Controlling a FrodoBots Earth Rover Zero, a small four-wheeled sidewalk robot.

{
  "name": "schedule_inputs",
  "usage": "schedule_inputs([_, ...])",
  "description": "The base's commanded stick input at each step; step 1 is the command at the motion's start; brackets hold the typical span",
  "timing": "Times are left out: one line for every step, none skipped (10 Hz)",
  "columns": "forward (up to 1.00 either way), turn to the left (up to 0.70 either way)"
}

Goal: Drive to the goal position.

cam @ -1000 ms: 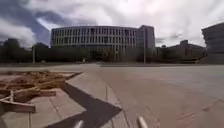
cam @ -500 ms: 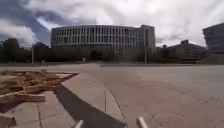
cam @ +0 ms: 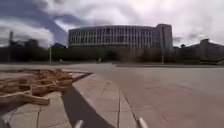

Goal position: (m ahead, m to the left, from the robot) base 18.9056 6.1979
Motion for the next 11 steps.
schedule_inputs([0.70,0.00])
schedule_inputs([0.70,0.00])
schedule_inputs([0.70,0.00])
schedule_inputs([0.70,0.00])
schedule_inputs([0.70,0.00])
schedule_inputs([0.70,0.00])
schedule_inputs([0.70,0.00])
schedule_inputs([0.70,0.00])
schedule_inputs([0.70,0.00])
schedule_inputs([0.70,0.00])
schedule_inputs([0.70,0.00])
